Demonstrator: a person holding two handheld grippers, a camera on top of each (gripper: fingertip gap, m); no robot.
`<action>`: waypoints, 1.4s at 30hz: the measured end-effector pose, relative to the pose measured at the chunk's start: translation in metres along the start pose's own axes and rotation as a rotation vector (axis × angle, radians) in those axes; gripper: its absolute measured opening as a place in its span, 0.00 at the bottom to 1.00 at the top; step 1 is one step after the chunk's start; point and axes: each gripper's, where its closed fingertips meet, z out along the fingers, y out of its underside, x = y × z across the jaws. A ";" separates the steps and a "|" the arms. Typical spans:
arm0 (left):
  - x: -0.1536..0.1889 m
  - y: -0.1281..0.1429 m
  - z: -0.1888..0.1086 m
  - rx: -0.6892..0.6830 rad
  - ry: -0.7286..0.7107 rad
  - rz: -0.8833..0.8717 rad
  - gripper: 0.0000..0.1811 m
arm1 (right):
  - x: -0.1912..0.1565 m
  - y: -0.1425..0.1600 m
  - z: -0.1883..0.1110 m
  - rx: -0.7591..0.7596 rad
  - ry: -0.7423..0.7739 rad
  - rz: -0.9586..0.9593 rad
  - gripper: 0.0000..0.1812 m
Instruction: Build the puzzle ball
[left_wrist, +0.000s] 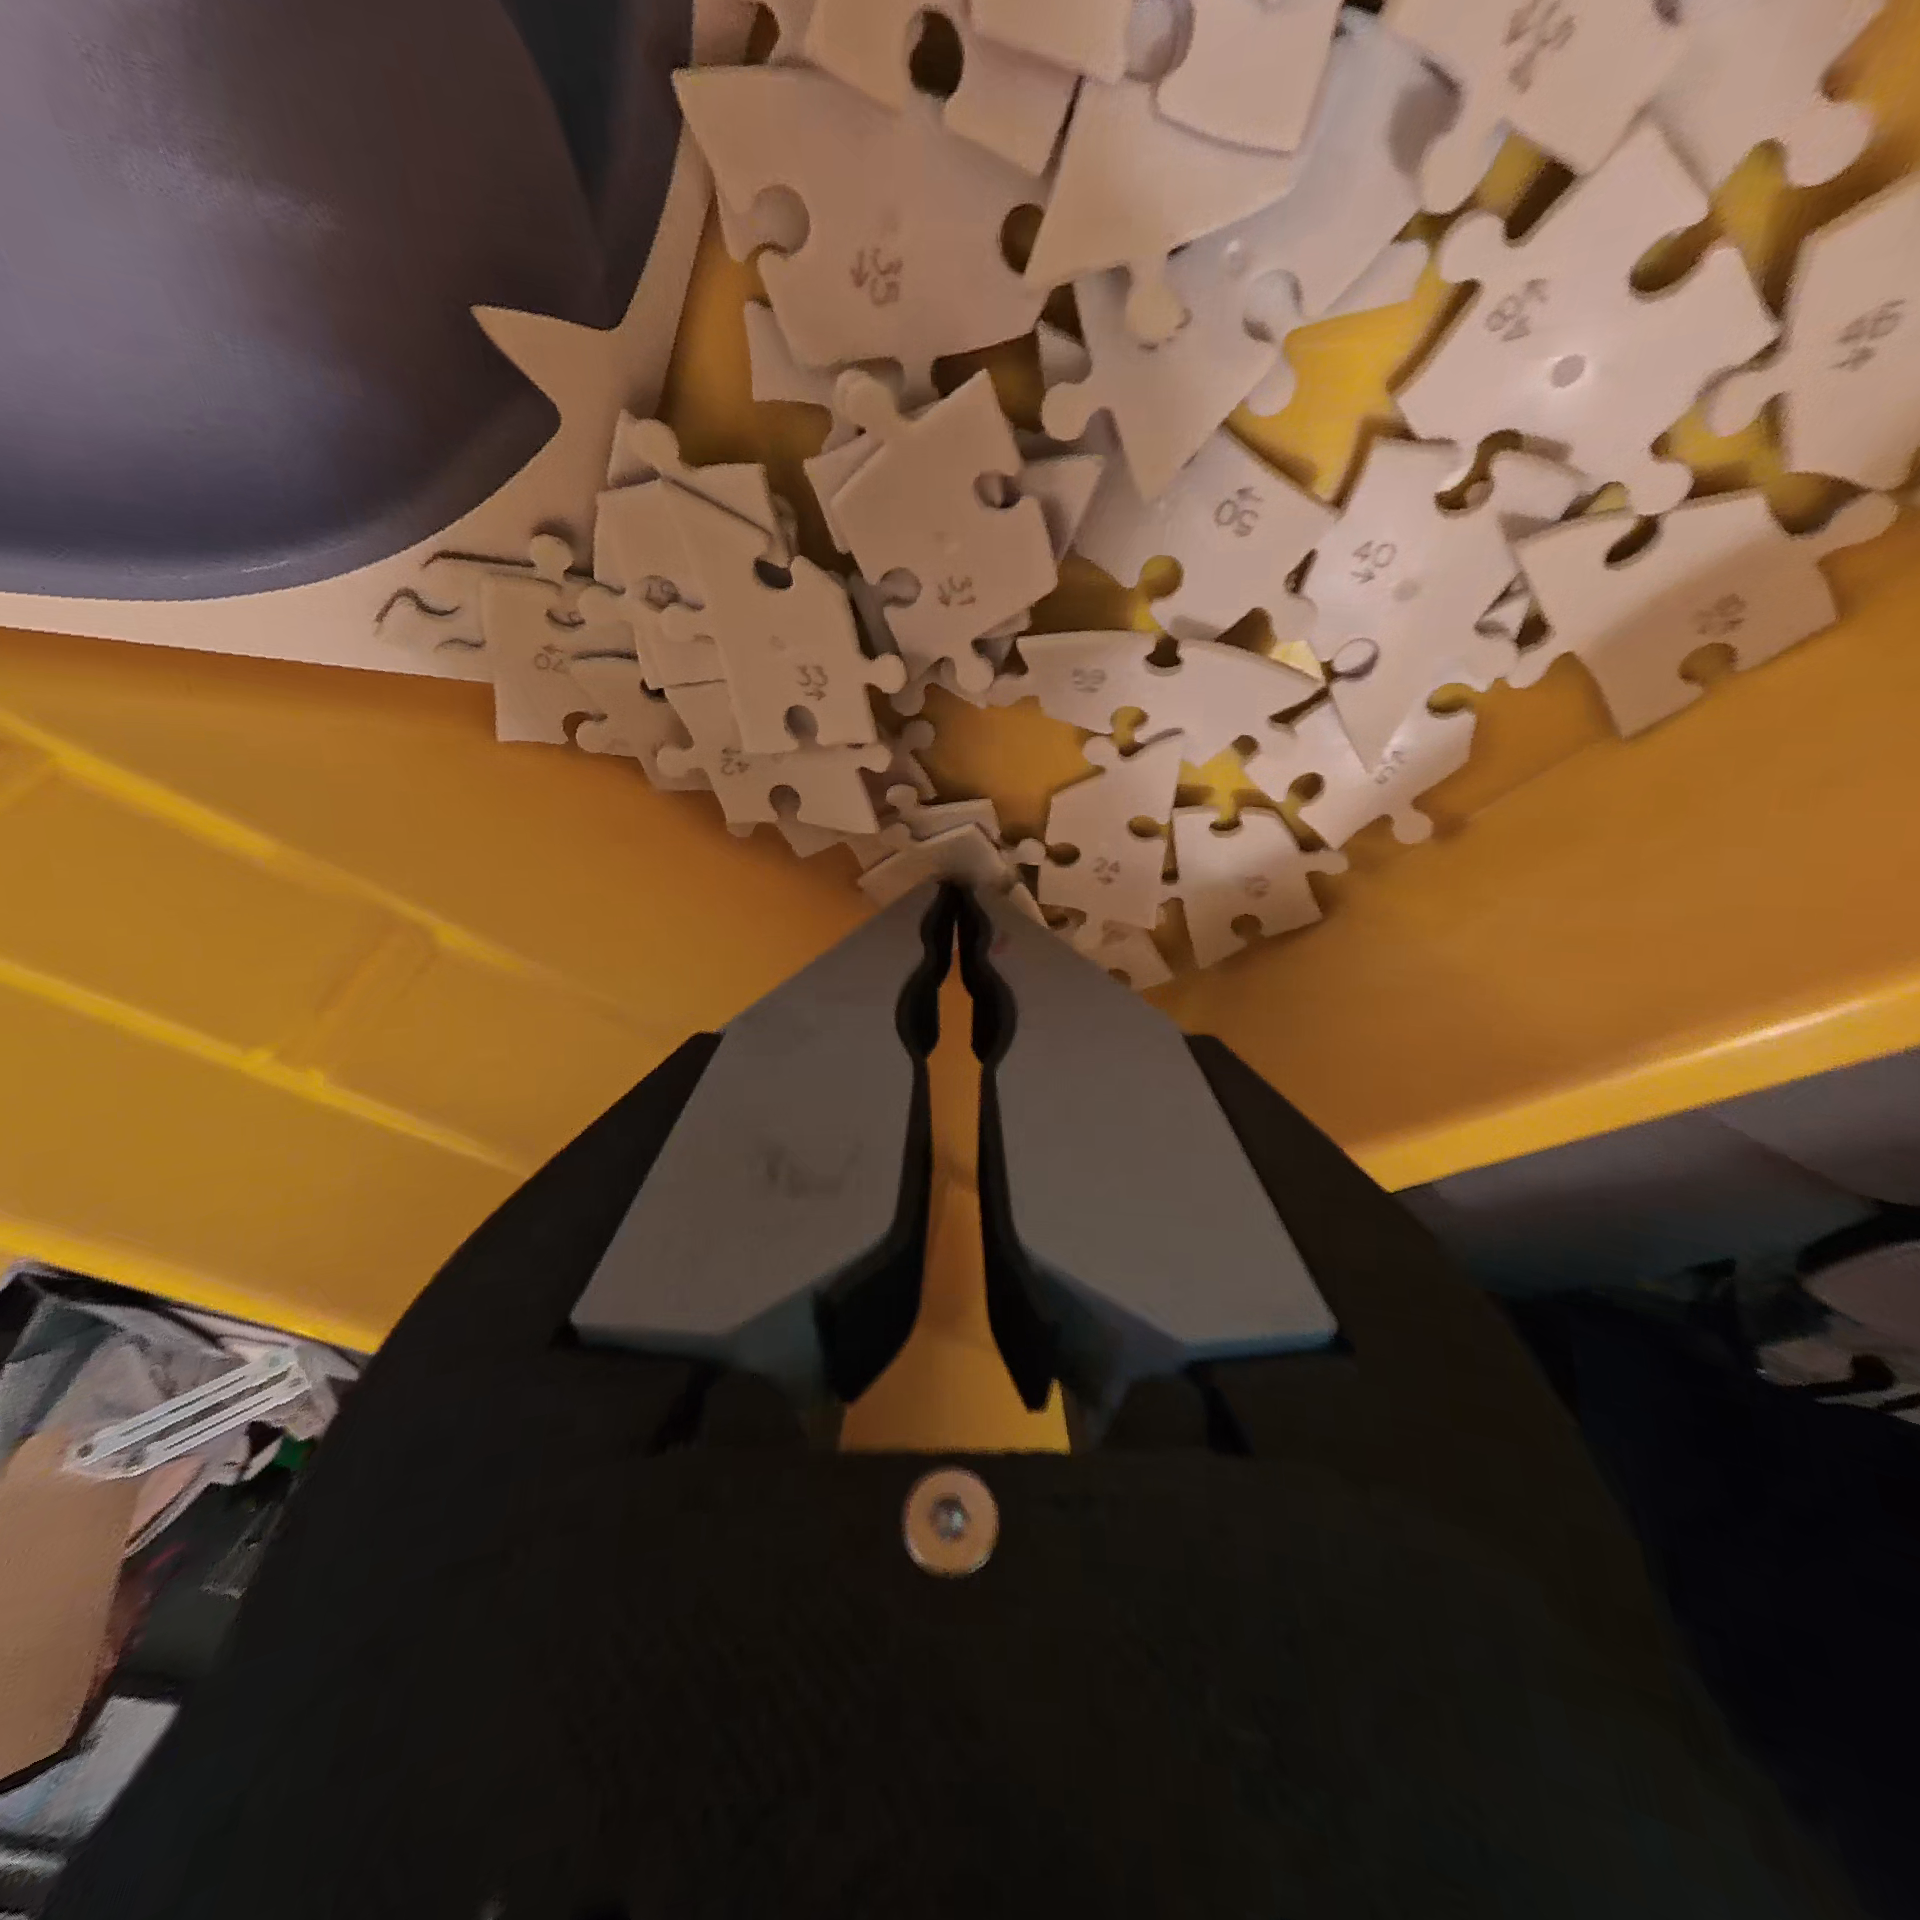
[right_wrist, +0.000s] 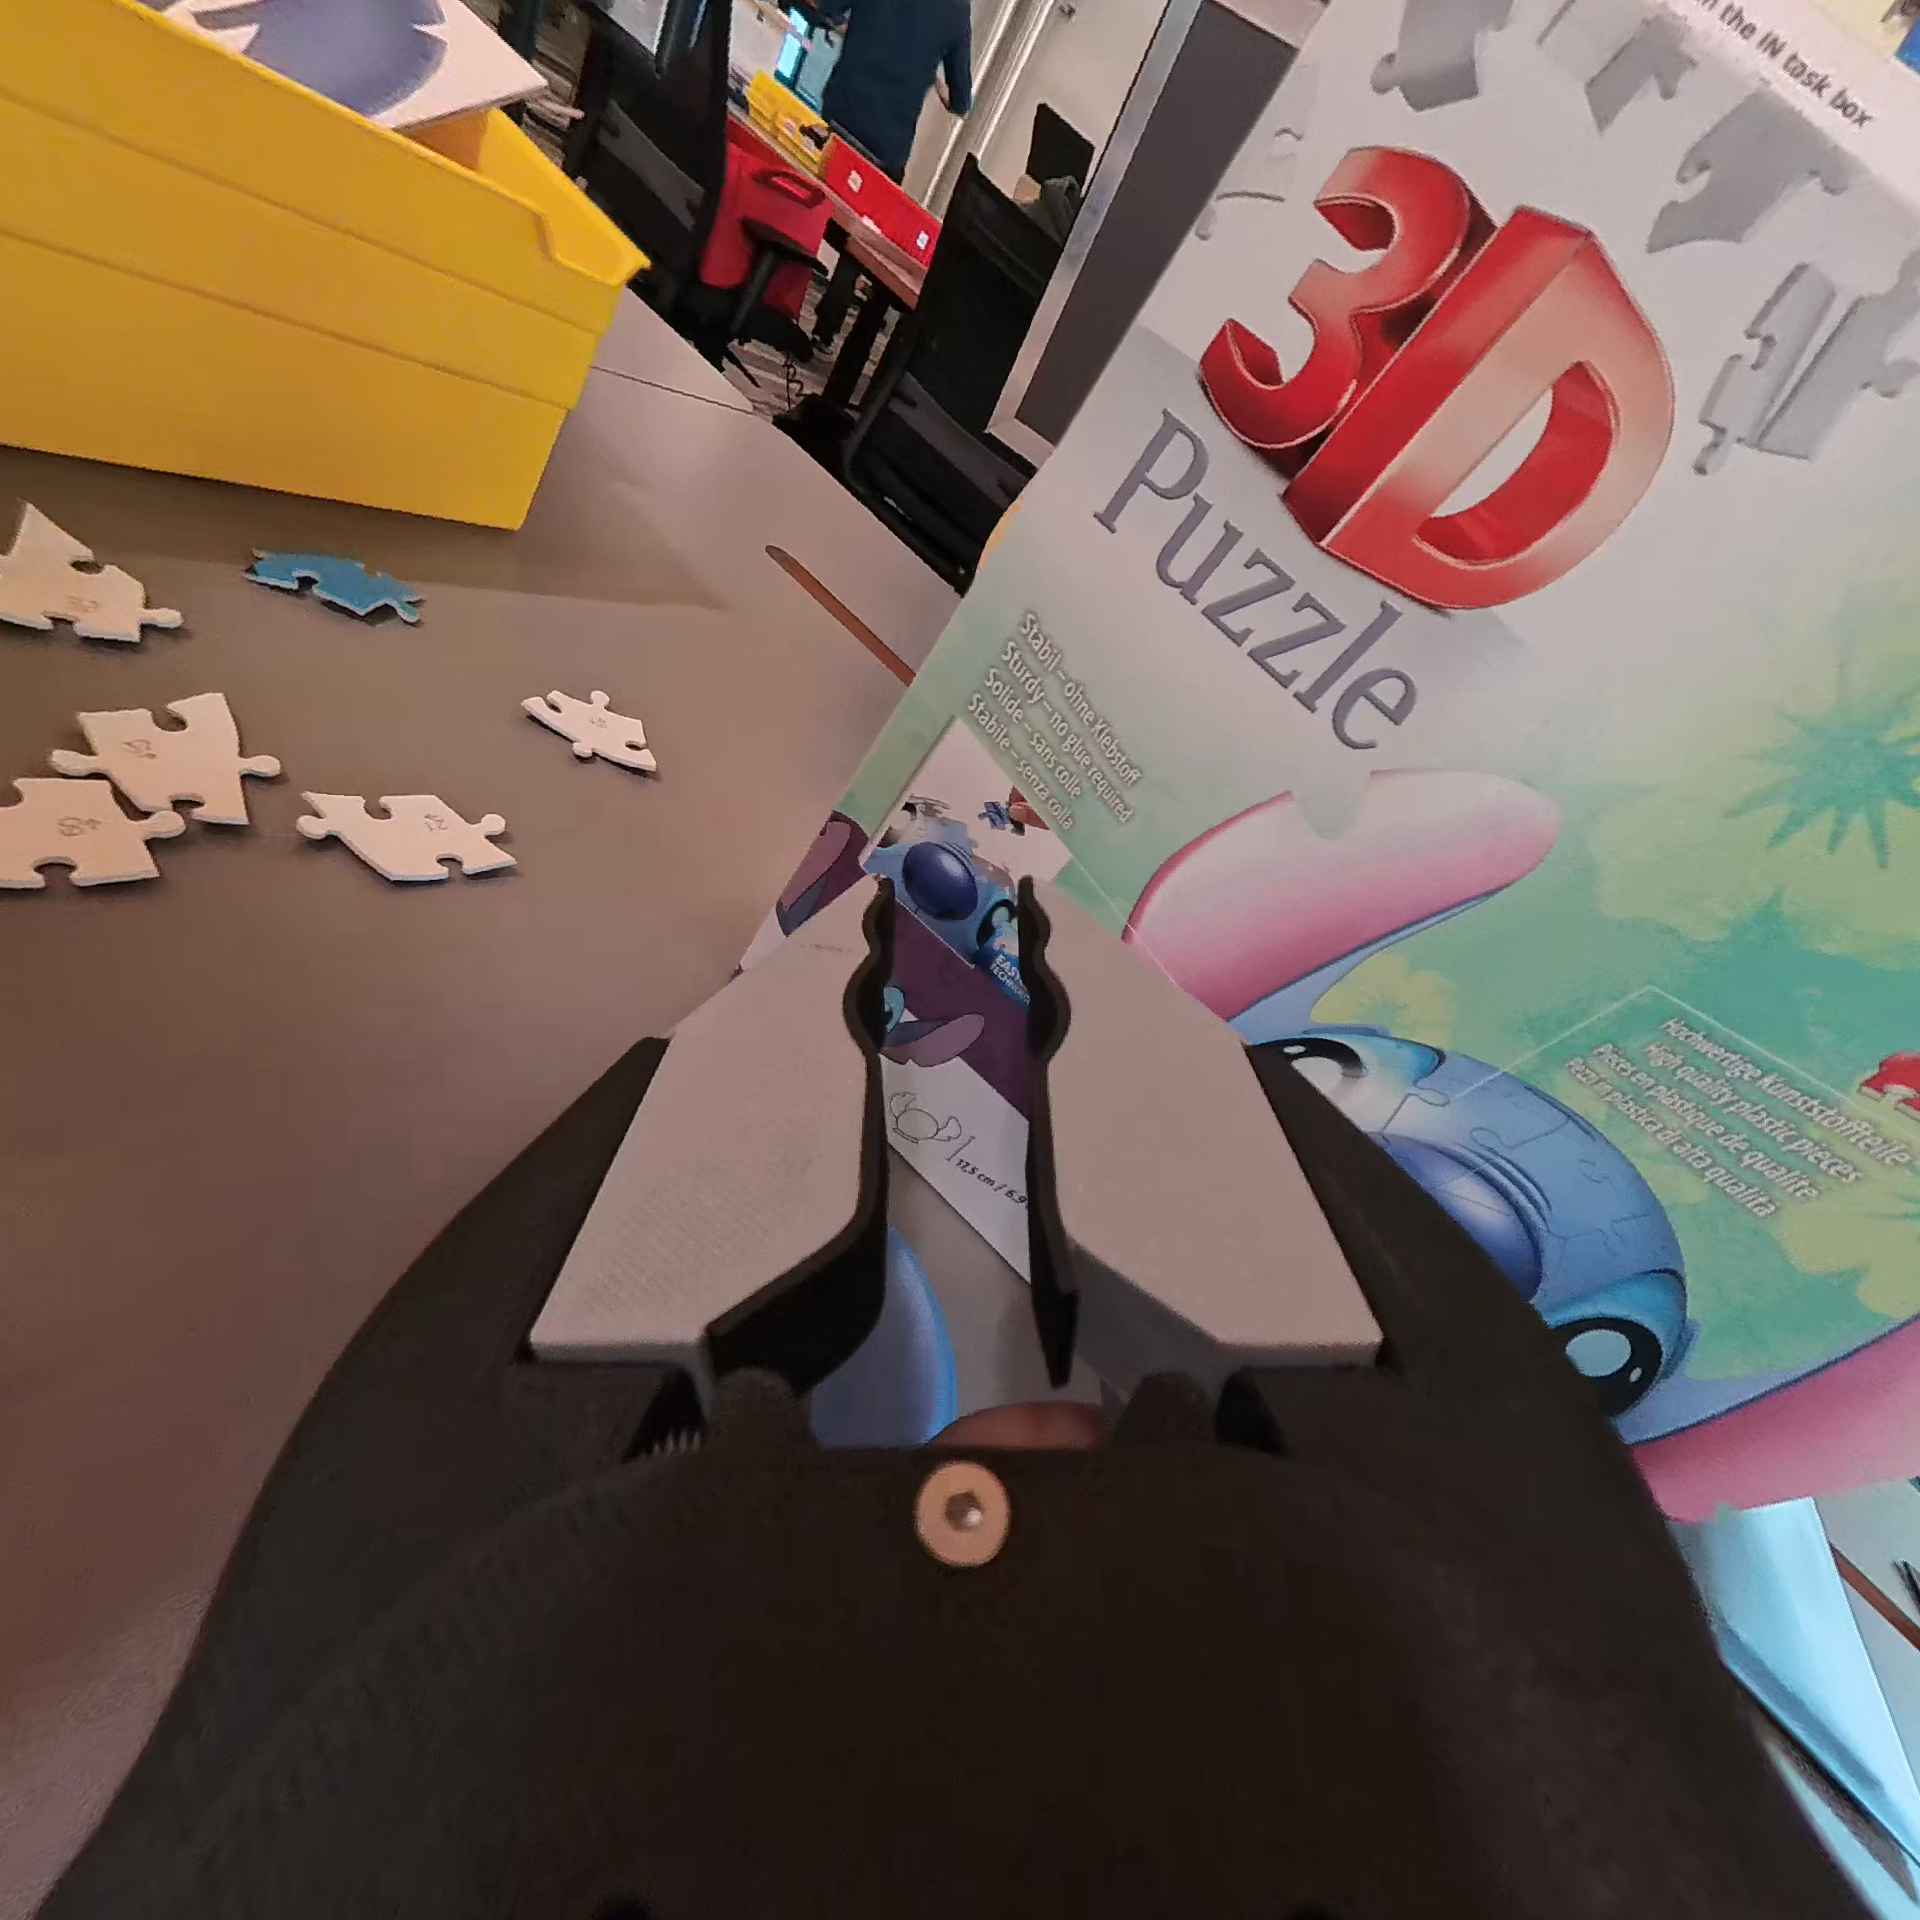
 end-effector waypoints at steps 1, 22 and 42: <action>0.001 -0.001 0.000 0.001 -0.005 0.019 0.00 | 0.000 0.000 0.000 0.000 0.001 -0.007 0.11; -0.014 -0.019 -0.020 0.179 0.038 -0.051 0.00 | 0.003 0.003 0.000 -0.010 0.030 -0.037 0.10; -0.027 -0.065 -0.051 0.497 0.196 -0.125 0.02 | -0.004 0.002 0.003 0.001 -0.051 0.058 0.10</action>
